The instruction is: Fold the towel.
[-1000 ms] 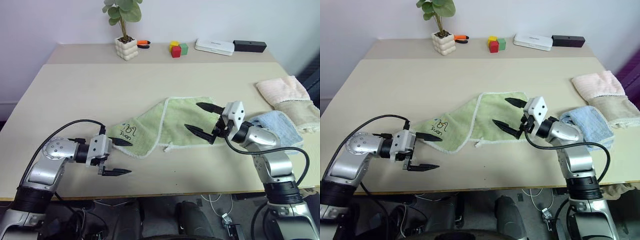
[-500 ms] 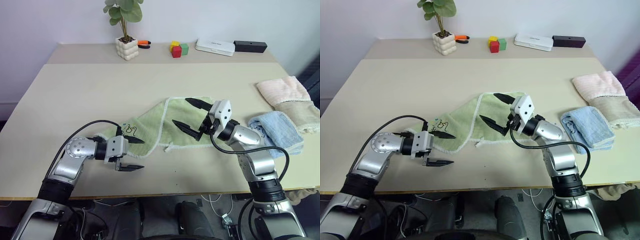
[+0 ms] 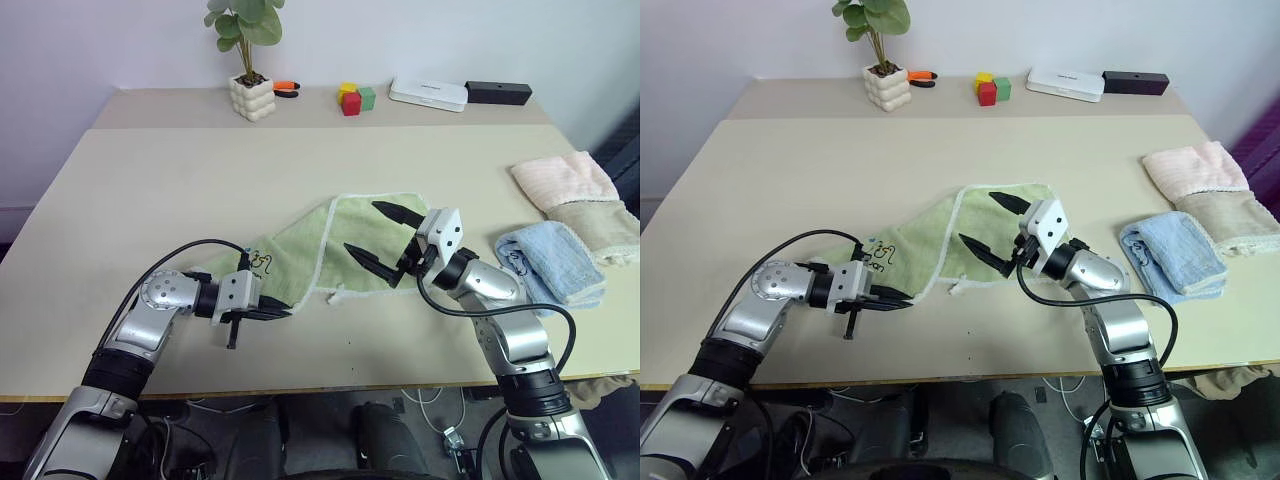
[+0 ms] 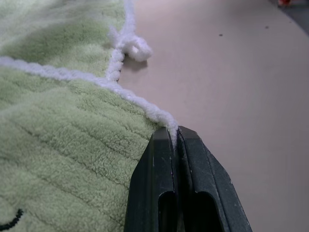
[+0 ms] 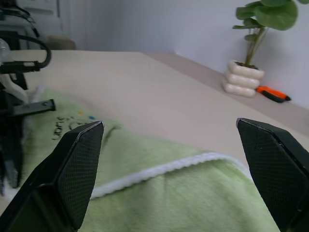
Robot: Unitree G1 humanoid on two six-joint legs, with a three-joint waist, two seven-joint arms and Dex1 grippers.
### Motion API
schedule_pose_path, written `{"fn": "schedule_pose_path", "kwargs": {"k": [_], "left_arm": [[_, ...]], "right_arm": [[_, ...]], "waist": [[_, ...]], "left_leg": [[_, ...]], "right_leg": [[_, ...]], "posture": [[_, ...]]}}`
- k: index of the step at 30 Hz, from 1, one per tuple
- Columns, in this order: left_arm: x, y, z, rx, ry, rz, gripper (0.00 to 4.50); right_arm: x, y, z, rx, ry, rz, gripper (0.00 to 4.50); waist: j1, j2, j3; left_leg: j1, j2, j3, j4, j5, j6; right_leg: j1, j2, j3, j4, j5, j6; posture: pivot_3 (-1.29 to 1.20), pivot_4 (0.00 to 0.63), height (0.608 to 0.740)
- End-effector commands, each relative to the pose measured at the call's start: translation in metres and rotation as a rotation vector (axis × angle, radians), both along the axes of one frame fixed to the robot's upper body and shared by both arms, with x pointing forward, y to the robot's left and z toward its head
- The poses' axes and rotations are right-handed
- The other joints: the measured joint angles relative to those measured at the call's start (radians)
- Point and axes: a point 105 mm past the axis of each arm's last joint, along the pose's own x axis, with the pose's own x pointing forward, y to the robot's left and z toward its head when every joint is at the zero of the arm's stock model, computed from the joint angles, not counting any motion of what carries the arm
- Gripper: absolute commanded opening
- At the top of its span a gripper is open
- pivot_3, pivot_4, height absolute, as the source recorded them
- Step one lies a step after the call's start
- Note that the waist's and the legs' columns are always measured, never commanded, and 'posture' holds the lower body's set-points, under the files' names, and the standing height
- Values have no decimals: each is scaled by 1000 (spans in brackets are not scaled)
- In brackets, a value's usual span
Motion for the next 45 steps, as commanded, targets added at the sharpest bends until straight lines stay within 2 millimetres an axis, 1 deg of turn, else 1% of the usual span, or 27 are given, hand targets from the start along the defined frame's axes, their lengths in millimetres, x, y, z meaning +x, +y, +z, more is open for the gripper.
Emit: {"fn": "schedule_pose_path", "kwargs": {"k": [1, 4, 5, 6, 7, 9, 12, 15, 17, 20, 22, 24, 34, 37, 40, 42, 44, 45], "left_arm": [[1, 15, 23, -99, 8, 49, 56], [4, 28, 48, -201, -17, 108, 56], [4, 33, 55, -225, -22, 123, 56], [7, 43, 65, -254, -46, 172, 56], [10, 50, 71, -276, -57, 211, 56], [10, 60, 84, -324, -59, 262, 56], [9, 62, 90, -341, -66, 299, 56], [7, 65, 92, -356, -90, 339, 56], [1, 67, 95, -382, -79, 358, 56], [-5, 68, 97, -395, -85, 379, 56], [-8, 71, 96, -393, -95, 401, 56], [-11, 72, 96, -391, -102, 414, 56], [-17, 62, 97, -403, -95, 425, 56], [-18, 61, 98, -401, -93, 427, 0], [-18, 59, 98, -403, -89, 422, 0], [-18, 57, 99, -405, -86, 418, 0], [-18, 56, 99, -404, -85, 414, 0], [-18, 55, 99, -405, -84, 413, 0]], "right_arm": [[20, -16, 16, -14, -80, -117, 4500], [42, -29, 20, 19, -44, -220, 4500], [51, -35, 18, 12, -24, -270, 4500], [65, -47, 16, 20, 10, -353, 4500], [75, -56, 15, 30, 37, -408, 4500], [91, -65, 12, 35, 92, -476, 4500], [109, -69, 7, -11, 136, -529, 4500], [127, -78, 1, -10, 215, -610, 4500], [137, -77, -5, -10, 277, -631, 4500], [145, -76, -9, 5, 341, -652, 4500], [149, -82, -10, 77, 400, -696, 4500], [151, -86, -13, 88, 433, -728, 4500], [148, -75, -37, -24, 517, -696, 4500], [148, -73, -40, -28, 523, -696, 3688], [150, -64, -37, -3, 518, -680, 2189], [150, -57, -38, 7, 521, -672, 1075], [151, -56, -37, 0, 504, -680, 41], [151, -55, -36, 1, 500, -674, 41]], "waist": [[0, 0, 0], [0, 0, 0], [0, 0, 0], [1, 0, 0], [1, 0, 0], [0, 0, 0], [-2, 1, 1], [-6, 1, 1], [-8, 1, 1], [-15, 1, 1], [-15, 1, 1], [-18, 1, 1], [-32, 2, 2], [-32, 2, 2], [-31, 2, 2], [-31, 2, 2], [-31, 2, 2], [-30, 2, 2]], "left_leg": [[0, 0, 0, 0, 0, 0], [0, 1, 0, -1, 0, 0], [0, 1, 0, -1, 0, 0], [0, 1, 0, 0, 0, 0], [-1, 0, 0, 0, 0, 0], [0, 0, 0, 0, 0, 0], [0, 0, 1, -1, 0, 0], [-1, 0, 1, -2, 0, 0], [-1, 0, 1, -2, 0, 0], [-1, 1, 1, -3, 0, 0], [-1, 1, 1, -3, 0, 0], [-1, 0, 2, -3, 0, 0], [-1, 0, 2, -4, 0, 0], [-1, 0, 2, -4, 0, 0], [-1, 0, 2, -4, 0, 0], [-1, 0, 2, -4, 0, 0], [-1, 0, 2, -4, 0, 0], [-1, 0, 2, -4, 0, 0]], "right_leg": [[0, 0, 0, 0, 0, 0], [-1, 1, 0, 1, 0, 0], [-1, 1, 0, 1, 0, 0], [-1, 1, 0, 1, 0, 0], [-1, 0, 0, 0, 0, 0], [-1, 0, 0, 0, 0, 0], [-1, 0, 0, 0, 0, 0], [-2, 0, 0, 0, 0, 0], [-2, 0, 0, 0, 0, 0], [-3, 0, 0, 0, 0, 0], [-3, 0, 0, 0, 0, 0], [-3, -1, 0, 0, 0, 0], [-3, -1, 0, 0, 0, 0], [-3, -1, 0, 0, 0, 0], [-3, -1, 0, 0, 0, 0], [-3, -1, 0, 0, 0, 0], [-3, -1, 0, 0, 0, 0], [-3, -1, 0, 0, 0, 0]], "posture": [[0, 150, 735], [0, 150, 735], [0, 150, 735], [0, 150, 735], [0, 150, 735], [0, 150, 735], [0, 150, 735], [0, 150, 735], [0, 150, 735], [0, 150, 735], [0, 150, 735], [0, 150, 735], [0, 150, 735], [0, 150, 735], [0, 150, 735], [0, 150, 735], [0, 150, 735], [0, 150, 735]]}}
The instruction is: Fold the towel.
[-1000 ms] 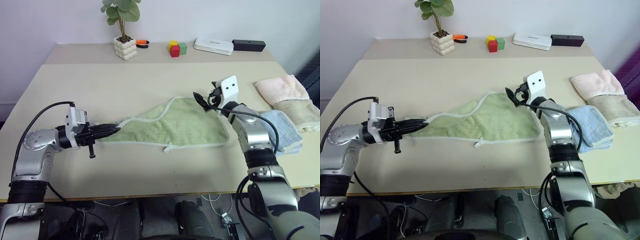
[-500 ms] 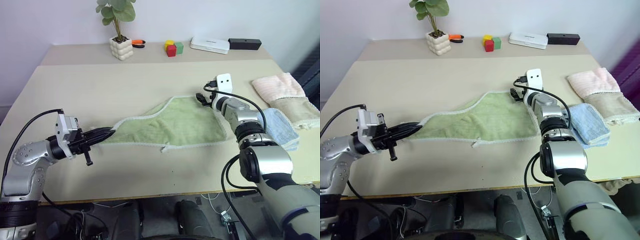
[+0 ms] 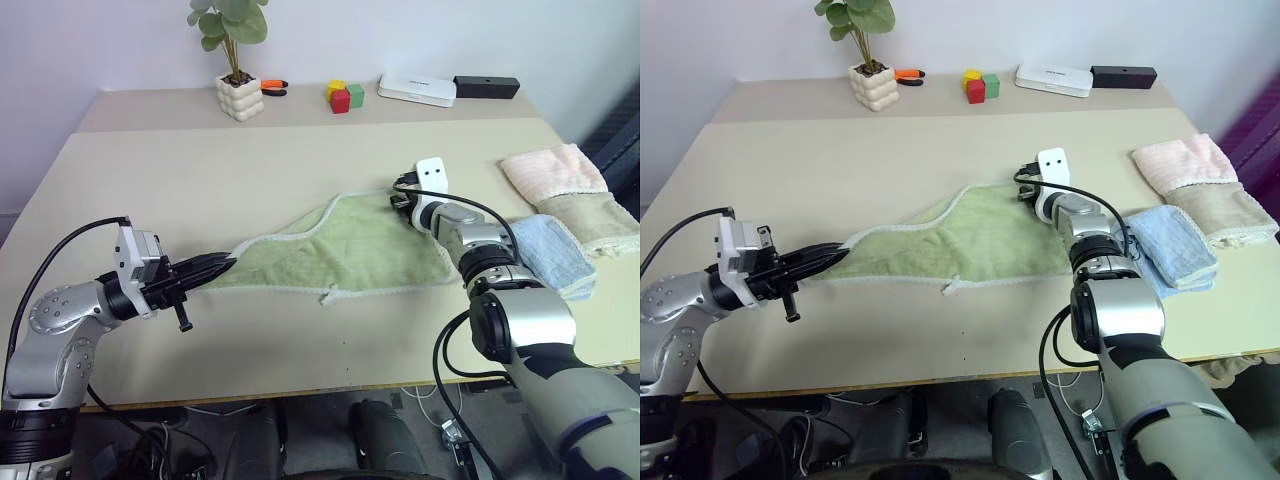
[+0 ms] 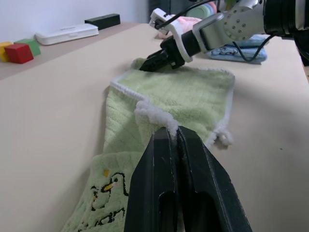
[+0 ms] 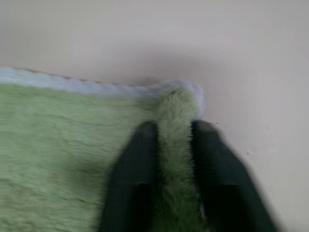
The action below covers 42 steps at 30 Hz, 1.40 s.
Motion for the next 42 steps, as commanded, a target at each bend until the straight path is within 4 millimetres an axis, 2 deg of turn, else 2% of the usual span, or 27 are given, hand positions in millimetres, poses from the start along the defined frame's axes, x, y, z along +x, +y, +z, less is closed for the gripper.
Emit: {"fn": "schedule_pose_path", "kwargs": {"k": [1, 8, 11, 15, 19, 22, 26, 28, 30, 33, 36, 39, 41, 42], "left_arm": [[-2, -4, 10, -12, -32, -17, 0], [2, 4, 11, -2, -40, 31, 0], [14, 27, 14, -18, -45, 140, 0], [33, 59, 22, -39, -87, 280, 0], [53, 79, 28, -25, -143, 398, 0], [63, 79, 26, -9, -168, 413, 0], [73, 70, 23, 6, -188, 393, 0], [85, 70, 22, 24, -205, 418, 0], [106, 73, 22, 50, -203, 468, 0], [132, 74, 38, 29, -249, 535, 0], [160, 80, 62, 122, -324, 682, 0], [171, 83, 112, 147, -479, 794, 0], [168, 85, 147, 157, -591, 823, 0], [164, 86, 160, 159, -638, 826, 0]], "right_arm": [[5, 3, 16, -9, -54, 4, 41], [2, -9, 17, -62, -80, 42, 41], [-5, -19, 23, -105, -118, 121, 41], [-23, -20, 53, -113, -260, 265, 41], [-54, -14, 78, -155, -403, 411, 41], [-71, -11, 82, -206, -457, 462, 41], [-94, 1, 86, -115, -482, 567, 41], [-92, 1, 90, -94, -501, 563, 41], [-75, 3, 98, -109, -536, 506, 41], [-50, 7, 114, -141, -596, 409, 41], [-20, 10, 140, -237, -687, 262, 41], [-7, 4, 174, -274, -794, 112, 41], [-10, -6, 204, -248, -893, 53, 41], [-14, -10, 215, -224, -940, 46, 41]], "waist": [[1, 0, 0], [1, 0, 0], [4, 0, 0], [2, 1, 1], [3, 1, 1], [2, 1, 1], [7, 0, 1], [9, 0, 1], [13, 0, 1], [11, 0, 1], [10, -2, 2], [7, -2, 3], [5, -2, 3], [3, -2, 3]], "left_leg": [[0, 0, 0, 0, 0, 0], [0, 0, 0, 0, 0, 0], [0, 0, 0, 0, 0, 0], [0, 0, 0, 0, 0, 0], [0, 0, 0, 0, 0, 0], [0, 0, 0, 0, 0, 0], [0, 0, 0, 0, 0, 0], [0, 0, 0, 1, 0, 0], [0, 0, 0, 3, 0, 0], [0, 0, 0, 3, 1, -1], [-1, -1, 0, 2, 1, -1], [-5, -1, 0, 1, 1, -1], [-13, -1, 0, 1, 1, -2], [-19, -1, 0, 2, 5, -9]], "right_leg": [[0, 0, 0, 0, 0, 0], [0, 0, 0, 0, 0, 0], [0, 0, 0, 0, 0, 0], [0, 0, 0, -1, 0, 0], [0, 0, 0, -1, 0, 1], [0, 0, 0, -1, 0, 1], [0, 0, 0, -1, 0, 1], [0, 0, 0, 0, 0, 1], [1, 0, 0, 1, 0, 1], [1, 1, 0, 1, 0, 1], [0, 1, 0, 0, 0, 1], [-5, 1, -1, 0, 0, 1], [-12, 1, -1, 0, 0, 2], [-19, 0, -1, 2, 0, 2]], "posture": [[0, 150, 735], [0, 150, 735], [0, 150, 735], [0, 150, 735], [0, 150, 735], [0, 150, 735], [0, 150, 735], [0, 150, 735], [0, 150, 735], [0, 150, 735], [0, 150, 735], [0, 150, 735], [0, 150, 735], [0, 150, 735]]}}
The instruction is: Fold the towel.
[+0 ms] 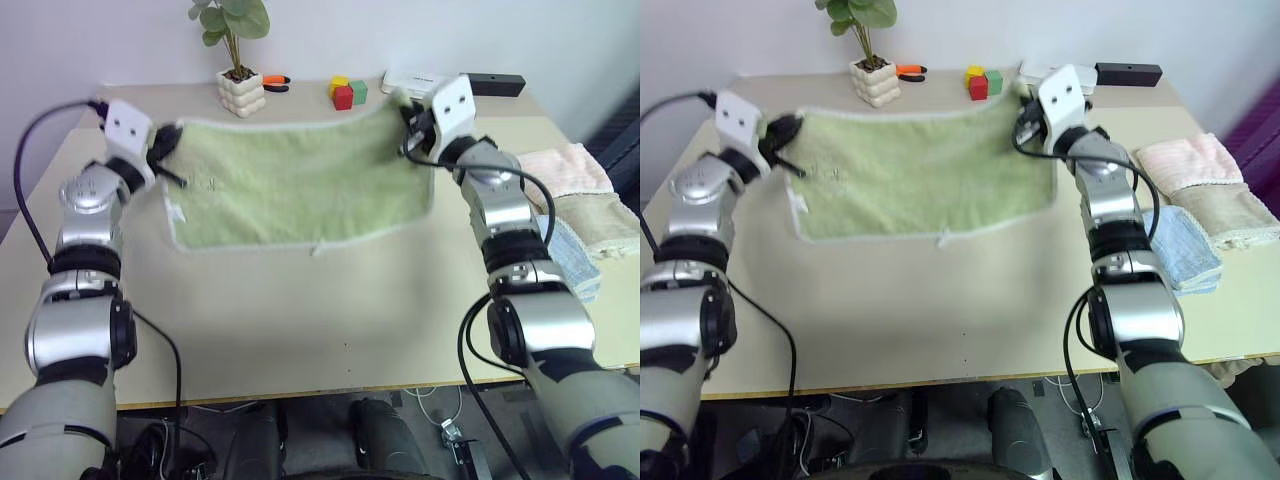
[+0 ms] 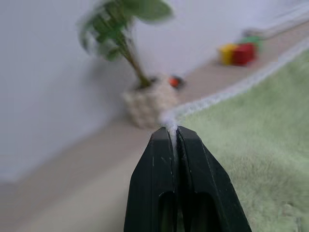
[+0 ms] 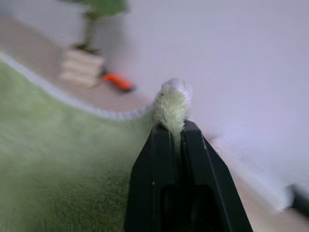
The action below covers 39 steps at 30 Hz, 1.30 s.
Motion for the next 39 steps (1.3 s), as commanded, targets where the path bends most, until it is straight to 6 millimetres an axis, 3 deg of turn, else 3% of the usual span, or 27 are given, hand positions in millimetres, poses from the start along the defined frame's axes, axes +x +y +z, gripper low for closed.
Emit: {"fn": "schedule_pose_path", "kwargs": {"k": [1, 2, 4, 7, 8, 12, 15, 18, 21, 30, 36, 39], "left_arm": [[-15, 14, 53, 71, -181, 53, 0], [-18, 15, 57, 87, -202, 46, 0], [-31, 12, 56, 75, -202, -104, 0], [-46, 17, 35, 136, -170, -202, 0], [-49, 17, 24, 133, -135, -244, 0], [-71, 12, -59, 190, 87, -434, 0], [-87, 3, -92, 194, 161, -522, 0], [-102, 5, -117, 209, 236, -550, 0], [-111, 10, -121, 204, 268, -553, 0], [-123, 11, -127, 204, 309, -566, 0], [-122, 3, -124, 208, 291, -580, 0], [-122, 2, -121, 211, 281, -576, 0]], "right_arm": [[-13, -20, 49, 81, -197, -19, 41], [-17, -23, 55, 91, -233, -18, 41], [-33, -16, 44, 56, -265, 111, 41], [-56, -4, 4, 28, -192, 291, 41], [-62, -4, -5, 41, -169, 316, 41], [-87, -2, -75, 2, -17, 311, 41], [-104, 4, -106, -7, 64, 311, 41], [-115, 4, -121, -21, 126, 333, 41], [-122, -4, -123, -18, 186, 381, 41], [-141, -11, -143, -163, 309, 473, 4453], [-131, -17, -118, -268, 264, 466, 4453], [-129, -22, -116, -372, 262, 461, 4453]], "waist": [[-2, 0, 0], [-3, 0, 0], [-3, 0, 0], [-6, 1, 0], [-6, 1, 0], [-3, 1, 0], [-2, 1, 0], [0, 1, 0], [5, 1, 0], [27, 0, -1], [29, 0, -1], [31, 0, -1]], "left_leg": [[-1, 0, 0, -1, 1, -1], [-1, 0, 1, -2, 1, -1], [1, 0, 4, -4, 1, -1], [3, 1, 5, -4, 1, -1], [4, 1, 5, -3, 1, -1], [4, 1, 5, 1, 1, -2], [4, 2, 5, 2, 1, -2], [4, 2, 4, 3, -1, 3], [4, 2, 4, 4, -2, 3], [5, 2, 4, 5, -2, 3], [5, 1, 4, 6, -2, 3], [5, 2, 3, 7, -2, 3]], "right_leg": [[-1, 0, 0, 0, 0, 0], [-1, -1, -1, 0, 0, 0], [-1, -2, -1, -1, 0, 0], [1, -2, -4, -1, 0, 1], [2, -2, -4, -1, 0, 1], [2, -2, -4, 2, 0, 1], [2, -2, -3, 3, 0, 0], [2, -2, -3, 5, 0, 0], [2, -2, -3, 6, 0, 0], [3, -2, -3, 7, 0, 0], [3, -2, -3, 8, 0, 0], [3, -2, -3, 8, 0, 0]], "posture": [[0, 150, 735], [0, 150, 735], [0, 150, 735], [0, 150, 735], [0, 150, 735], [0, 150, 735], [0, 150, 735], [0, 150, 735], [0, 150, 735], [0, 150, 735], [0, 150, 735], [0, 150, 735]]}}
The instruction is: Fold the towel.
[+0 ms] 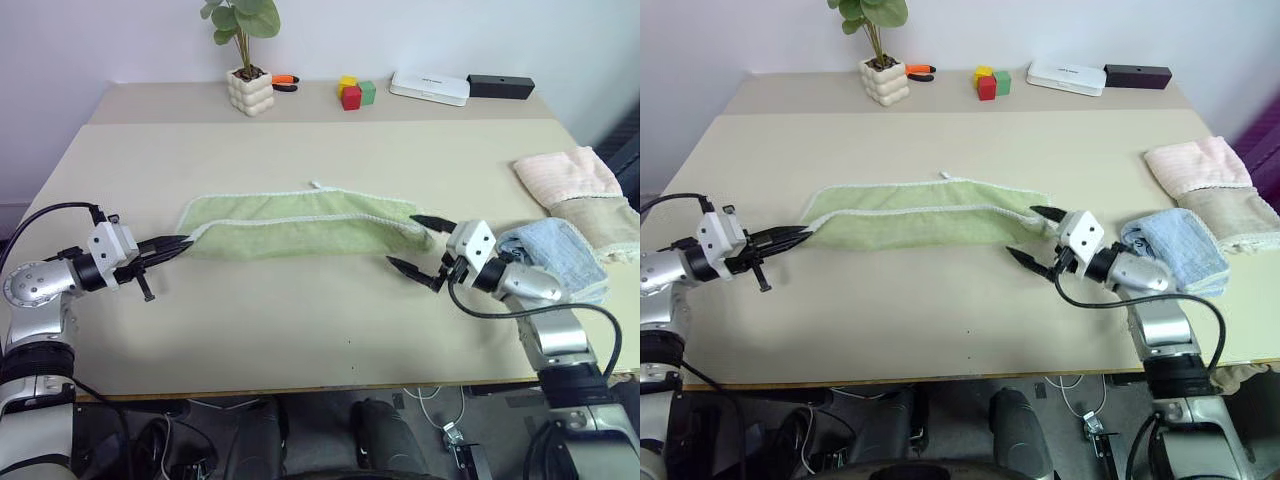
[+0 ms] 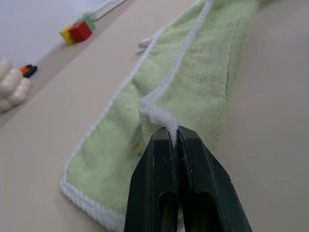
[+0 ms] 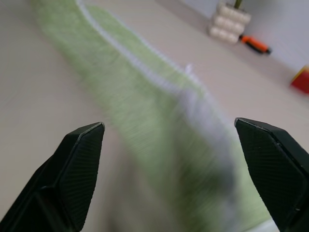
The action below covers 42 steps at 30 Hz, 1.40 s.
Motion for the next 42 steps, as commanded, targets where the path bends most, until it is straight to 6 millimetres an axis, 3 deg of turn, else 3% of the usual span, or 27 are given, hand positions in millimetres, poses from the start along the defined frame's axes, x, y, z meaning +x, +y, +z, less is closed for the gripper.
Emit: {"fn": "schedule_pose_path", "kwargs": {"k": [1, 6, 7, 8, 15, 20, 27, 32, 37, 42], "left_arm": [[0, 0, 12, -12, -48, 7, 0], [-1, -4, 12, -13, -47, -2, 0], [-1, -5, 12, -13, -48, -3, 0], [-1, -6, 13, -13, -50, -4, 0], [-1, -11, 14, -16, -48, -13, 0], [-4, -9, 15, -13, -45, -6, 0], [-9, 2, 15, 1, -19, 10, 0], [-8, 3, 15, 6, -10, 11, 0], [17, -5, 21, -25, 0, 38, 0], [69, -1, 48, -91, -60, 232, 0]], "right_arm": [[0, -6, 10, -82, -50, 21, 4453], [-8, -4, 2, -247, -7, 132, 4453], [-10, -4, -1, -284, 1, 151, 3943], [-11, -4, -3, -305, 2, 163, 3706], [-3, -5, -4, -338, 44, 197, 174], [-5, -10, -2, -390, 56, 222, 73], [-23, -28, -14, -485, 154, 262, 73], [-23, -30, -14, -448, 185, 241, 73], [9, -14, 5, -338, 75, 152, 73], [59, -8, 39, -165, -6, -25, 73]], "waist": [[1, 0, 0], [0, 0, 0], [0, 0, 0], [0, 0, 0], [1, 0, 0], [1, 0, 0], [2, 0, 0], [0, 0, 0], [2, 0, 0], [4, 0, 0]], "left_leg": [[0, 0, 0, 0, 0, 0], [0, 0, 0, 0, 0, 0], [0, 0, 0, 0, 0, 0], [0, 0, 0, 0, 0, 0], [0, 0, 0, 1, 0, 0], [0, 0, 0, 2, 0, 0], [0, 0, 0, 3, 0, 1], [0, 0, 0, 6, -1, 1], [-1, 0, 0, 8, -1, 1], [-1, 0, -1, 10, -1, 1]], "right_leg": [[0, 0, 0, 0, 0, 0], [0, 0, 0, 0, 0, 0], [0, 0, 0, 0, 0, 0], [0, 0, 0, 0, 0, 0], [0, 0, 0, 1, 0, 0], [0, 0, 0, 1, 0, 0], [0, 0, 0, 2, 0, 0], [0, 0, 0, 4, 0, 0], [0, 0, 0, 6, 0, 0], [1, 1, 0, 6, 0, 0]], "posture": [[0, 150, 735], [0, 150, 735], [0, 150, 735], [0, 150, 735], [0, 150, 735], [0, 150, 735], [0, 150, 735], [0, 150, 735], [0, 150, 735], [0, 150, 735]]}}
